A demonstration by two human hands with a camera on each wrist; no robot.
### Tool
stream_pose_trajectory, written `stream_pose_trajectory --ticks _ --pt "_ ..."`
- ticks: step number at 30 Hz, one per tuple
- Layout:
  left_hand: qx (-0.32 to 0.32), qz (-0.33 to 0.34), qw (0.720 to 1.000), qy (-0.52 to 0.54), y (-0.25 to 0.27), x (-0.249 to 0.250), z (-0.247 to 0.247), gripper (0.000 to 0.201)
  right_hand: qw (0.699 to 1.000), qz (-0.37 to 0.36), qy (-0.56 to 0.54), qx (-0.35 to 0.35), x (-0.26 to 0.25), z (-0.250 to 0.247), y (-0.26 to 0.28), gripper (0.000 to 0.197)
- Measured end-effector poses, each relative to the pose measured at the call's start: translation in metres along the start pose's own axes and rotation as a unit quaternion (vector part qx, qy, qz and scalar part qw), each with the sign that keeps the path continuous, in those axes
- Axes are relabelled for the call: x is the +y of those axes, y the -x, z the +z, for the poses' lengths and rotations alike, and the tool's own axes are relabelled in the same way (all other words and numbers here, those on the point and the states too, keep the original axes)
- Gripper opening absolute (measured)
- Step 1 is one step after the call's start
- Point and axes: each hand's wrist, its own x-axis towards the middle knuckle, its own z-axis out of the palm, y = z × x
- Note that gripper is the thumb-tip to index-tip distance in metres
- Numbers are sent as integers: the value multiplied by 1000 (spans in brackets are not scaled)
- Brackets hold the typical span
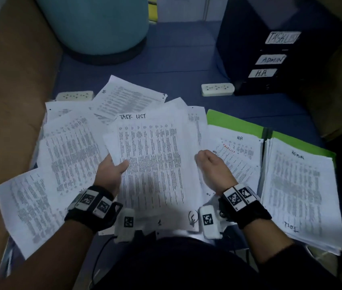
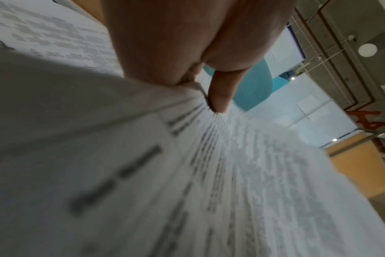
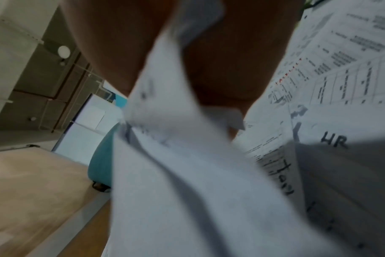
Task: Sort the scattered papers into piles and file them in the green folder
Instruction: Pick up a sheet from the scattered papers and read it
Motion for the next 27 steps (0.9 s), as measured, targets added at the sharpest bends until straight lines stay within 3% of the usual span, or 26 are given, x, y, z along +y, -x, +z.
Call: stream_pose_trajectory --ticks 2,5,8,12,17,20,24,27 --pt "-12 52 997 -48 9 7 10 43 999 23 -27 1 -2 -9 3 12" --pt "-29 95 994 -40 26 22 26 29 998 9 62 -11 -5 -24 -1 36" --pt "-10 131 991 -16 40 37 38 25 991 -22 131 16 -10 -33 -7 26" --pt "29 159 987 25 50 48 41 19 992 -97 54 67 -26 -36 -4 14" --pt "42 253 963 85 67 64 36 33 976 -184 -90 79 -45 -38 9 34" --pt "16 244 964 103 69 55 34 44 982 -158 -81 64 -37 -34 15 34" --pt "-24 170 981 88 73 31 33 58 991 -98 -9 88 -14 -15 23 45" --pt "-30 134 989 52 65 21 32 55 991 -63 16 121 -11 -1 24 33"
